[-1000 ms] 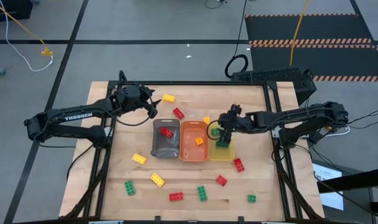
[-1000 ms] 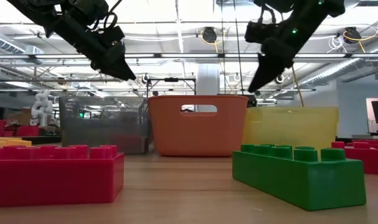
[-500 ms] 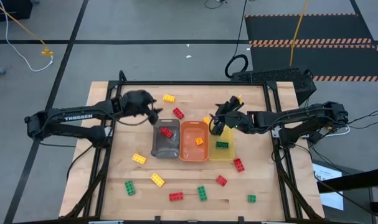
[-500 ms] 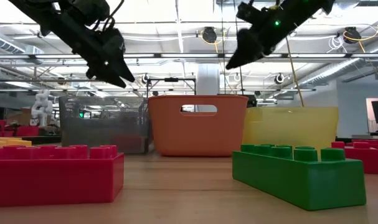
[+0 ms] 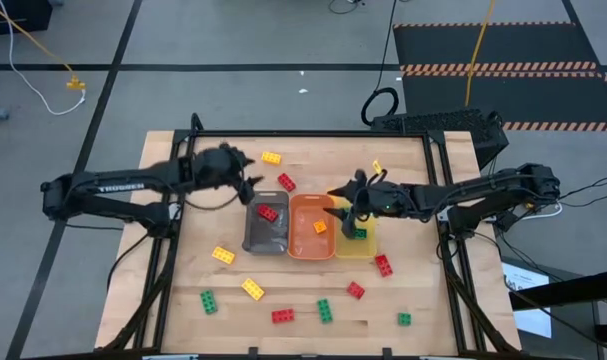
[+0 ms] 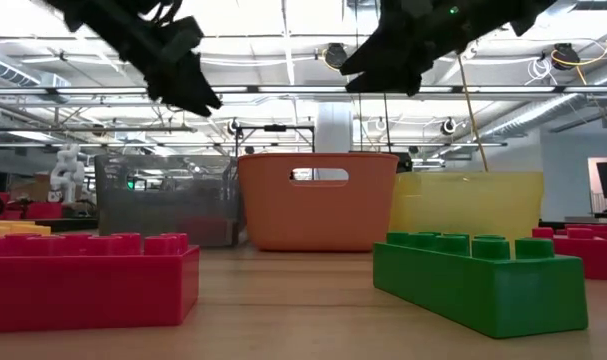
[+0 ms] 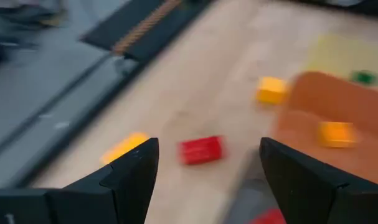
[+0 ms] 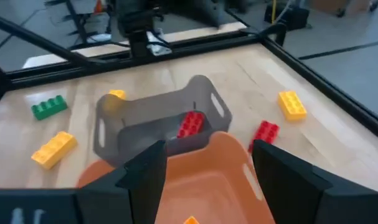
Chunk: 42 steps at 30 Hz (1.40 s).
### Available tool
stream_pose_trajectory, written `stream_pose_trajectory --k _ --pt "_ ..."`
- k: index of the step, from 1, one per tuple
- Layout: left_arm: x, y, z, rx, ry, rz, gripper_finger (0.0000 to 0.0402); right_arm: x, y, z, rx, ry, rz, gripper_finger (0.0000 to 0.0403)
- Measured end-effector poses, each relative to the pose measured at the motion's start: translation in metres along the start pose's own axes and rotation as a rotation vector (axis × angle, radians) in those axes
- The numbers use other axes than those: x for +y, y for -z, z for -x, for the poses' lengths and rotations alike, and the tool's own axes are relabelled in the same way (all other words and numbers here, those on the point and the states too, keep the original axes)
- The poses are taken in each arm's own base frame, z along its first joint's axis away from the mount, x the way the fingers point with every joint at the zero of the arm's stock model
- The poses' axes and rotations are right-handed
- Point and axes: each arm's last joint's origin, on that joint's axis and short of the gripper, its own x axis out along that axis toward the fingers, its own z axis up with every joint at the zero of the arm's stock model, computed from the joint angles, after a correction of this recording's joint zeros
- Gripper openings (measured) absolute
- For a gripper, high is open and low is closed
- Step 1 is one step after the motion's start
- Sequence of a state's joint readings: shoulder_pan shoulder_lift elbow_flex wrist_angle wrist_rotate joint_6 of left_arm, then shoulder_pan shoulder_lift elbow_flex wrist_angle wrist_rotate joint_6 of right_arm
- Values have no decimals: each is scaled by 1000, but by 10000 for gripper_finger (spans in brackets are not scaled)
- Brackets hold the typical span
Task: Sort & place blocks by color
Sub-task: Put the yellow game piece into the orange bin
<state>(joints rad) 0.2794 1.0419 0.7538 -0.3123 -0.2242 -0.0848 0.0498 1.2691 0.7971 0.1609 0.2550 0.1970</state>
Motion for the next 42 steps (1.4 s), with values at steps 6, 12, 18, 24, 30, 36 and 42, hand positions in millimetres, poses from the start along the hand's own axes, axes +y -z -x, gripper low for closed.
stream_pose_trajectory --k 6,12,18,24,30,36,42 --pt "41 -49 -13 216 -117 1 260 4 -6 1 -66 -17 110 226" --pt "84 -86 -49 497 -71 -72 211 4 -11 1 -121 -11 224 226" --pt "97 -96 -83 724 7 -231 195 2 -11 1 -114 12 355 226" --pt "92 -83 -114 870 3 -367 222 -13 -14 0 -93 292 447 226" --pt "86 -86 -130 769 74 -393 252 -34 -18 -1 -50 497 517 226" --pt "90 -83 -143 749 81 -406 276 -60 -28 -1 -85 609 507 226" --pt "85 -77 -153 758 151 -368 286 -76 -35 1 -127 672 477 226"
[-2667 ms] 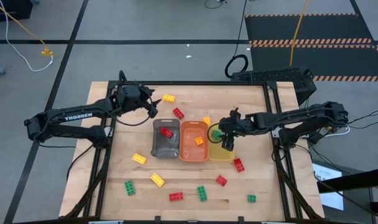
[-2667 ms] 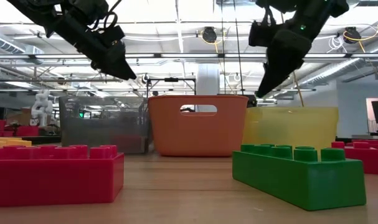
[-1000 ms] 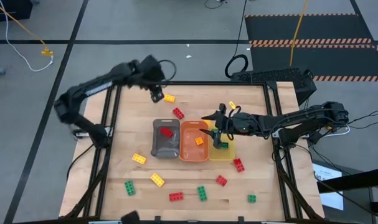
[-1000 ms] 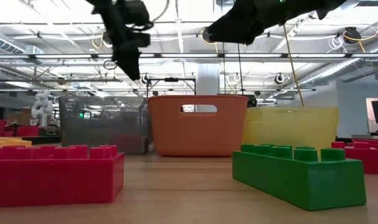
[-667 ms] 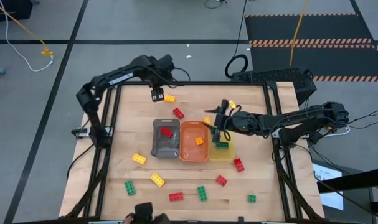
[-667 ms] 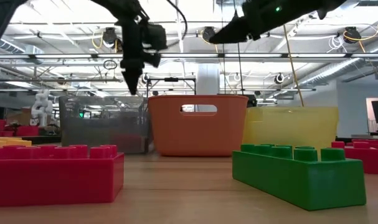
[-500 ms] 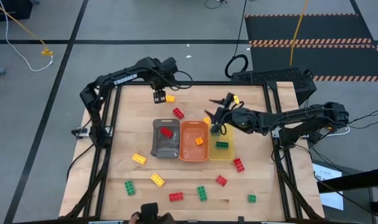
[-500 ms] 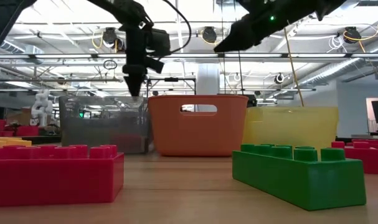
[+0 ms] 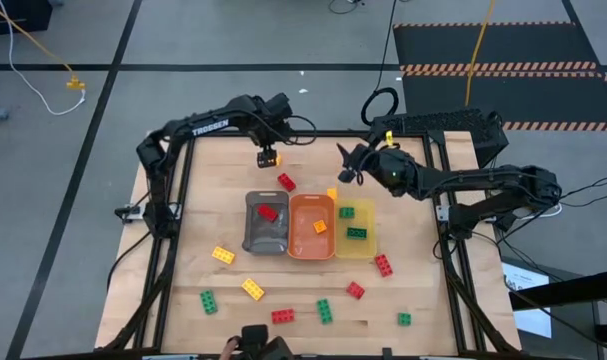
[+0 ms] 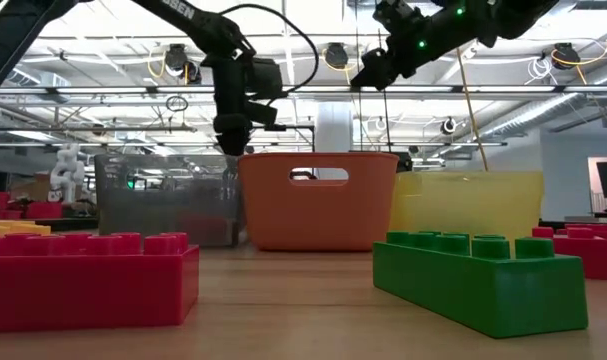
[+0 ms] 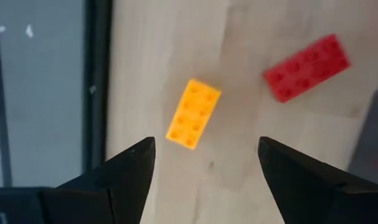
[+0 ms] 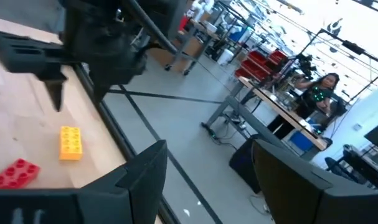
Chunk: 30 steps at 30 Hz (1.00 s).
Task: Sort & place blocks by color
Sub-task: Put the yellow game piece into the orange bin
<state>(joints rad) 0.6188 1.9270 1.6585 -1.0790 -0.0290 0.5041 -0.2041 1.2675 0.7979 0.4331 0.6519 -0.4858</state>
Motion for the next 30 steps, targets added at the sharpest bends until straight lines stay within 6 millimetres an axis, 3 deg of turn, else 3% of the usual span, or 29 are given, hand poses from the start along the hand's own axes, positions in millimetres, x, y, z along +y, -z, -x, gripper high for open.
stream_pose_trajectory --k 3,8,16,30 --pt "-2 -2 0 -6 3 -37 287 -4 1 -3 3 17 36 226" --pt "12 3 -2 -33 -6 -6 287 -13 6 -9 23 53 20 226" --pt "29 10 -21 -19 63 51 287 -16 23 -12 61 78 -20 226" --pt "20 6 -31 17 98 76 287 -27 36 -16 46 155 33 226"
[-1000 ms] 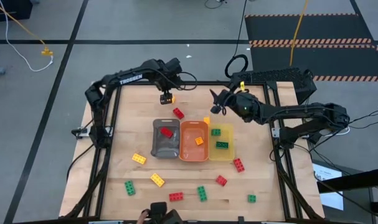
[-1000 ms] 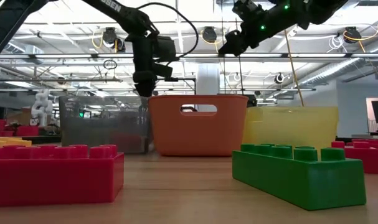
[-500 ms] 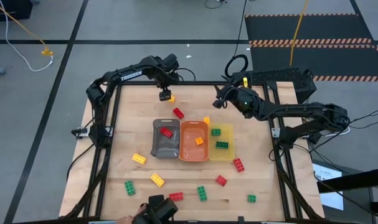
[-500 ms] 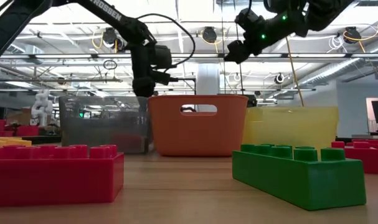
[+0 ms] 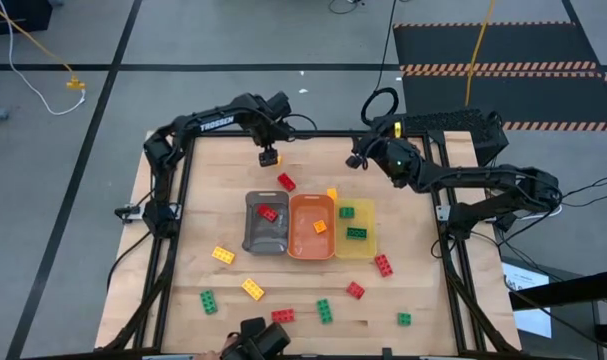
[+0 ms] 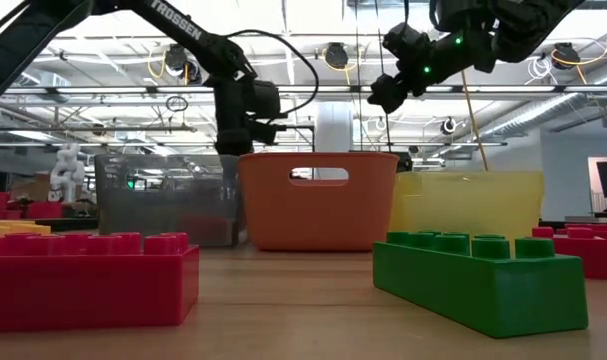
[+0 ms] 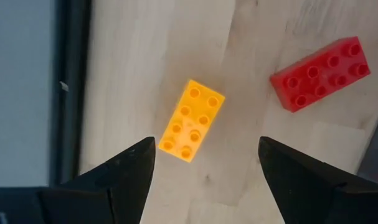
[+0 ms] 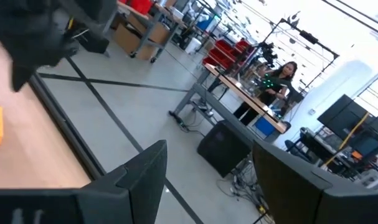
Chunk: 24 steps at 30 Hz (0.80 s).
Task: Sort & place blocks by color
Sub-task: Put the yellow game piece into the orange bin
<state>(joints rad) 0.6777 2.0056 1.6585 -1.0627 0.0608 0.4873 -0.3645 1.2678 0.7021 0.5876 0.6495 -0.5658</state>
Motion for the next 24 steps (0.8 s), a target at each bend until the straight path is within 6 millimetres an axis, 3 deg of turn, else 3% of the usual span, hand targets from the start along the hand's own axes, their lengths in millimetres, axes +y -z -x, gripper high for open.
stream_pose_trajectory --k 8,24 --pt "-5 1 -15 82 37 -23 287 -1 1 -1 -8 -14 -3 226" --pt "-1 -4 -16 61 -74 -35 287 0 1 -1 -7 -18 -22 226"
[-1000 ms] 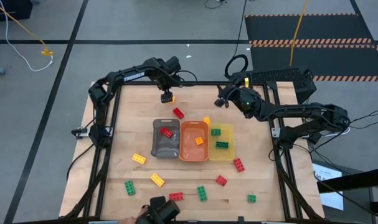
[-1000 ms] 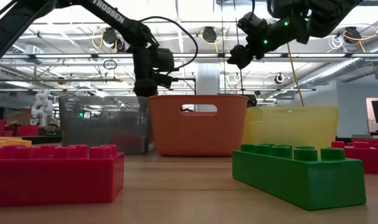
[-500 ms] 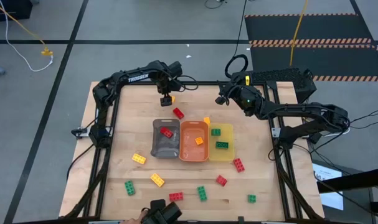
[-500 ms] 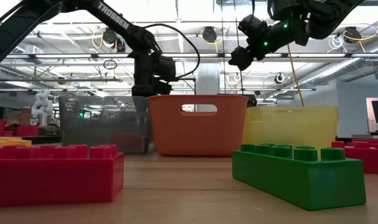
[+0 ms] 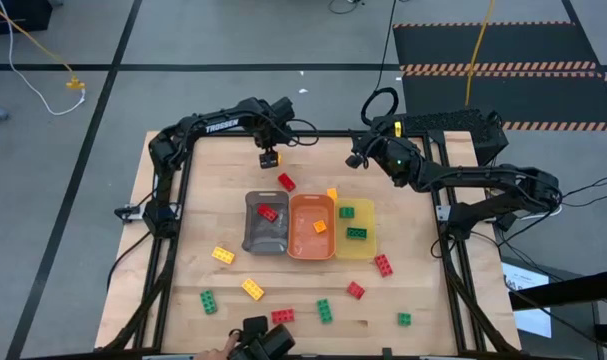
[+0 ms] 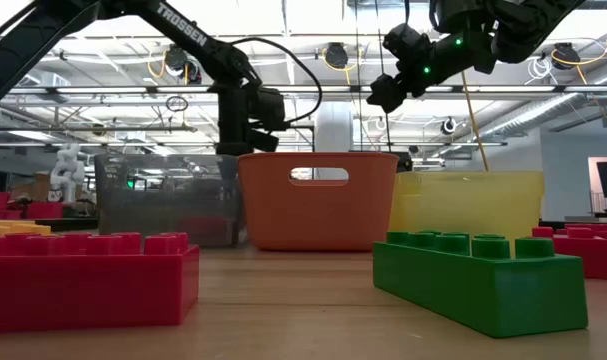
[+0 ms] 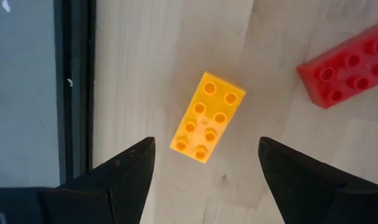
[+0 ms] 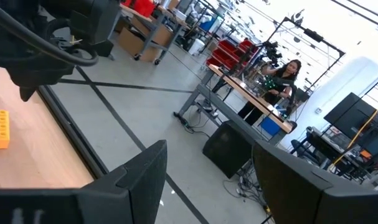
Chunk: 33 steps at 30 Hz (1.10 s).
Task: Sort & place blocks by color
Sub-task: Put the yellow game piece into the orange bin
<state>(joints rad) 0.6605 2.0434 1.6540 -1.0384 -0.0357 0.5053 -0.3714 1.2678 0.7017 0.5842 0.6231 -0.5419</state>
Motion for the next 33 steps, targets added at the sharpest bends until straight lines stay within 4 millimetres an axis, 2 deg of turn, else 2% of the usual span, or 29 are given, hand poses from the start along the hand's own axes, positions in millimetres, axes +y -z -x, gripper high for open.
stream_pose_trajectory --k 14,22,33 --pt "-6 6 -18 20 8 74 287 0 0 0 3 -2 4 226" --pt "-12 2 -34 -46 -51 120 287 0 0 0 4 -2 4 226" --pt "-16 4 -36 -24 -14 85 287 2 3 0 25 -14 17 226"
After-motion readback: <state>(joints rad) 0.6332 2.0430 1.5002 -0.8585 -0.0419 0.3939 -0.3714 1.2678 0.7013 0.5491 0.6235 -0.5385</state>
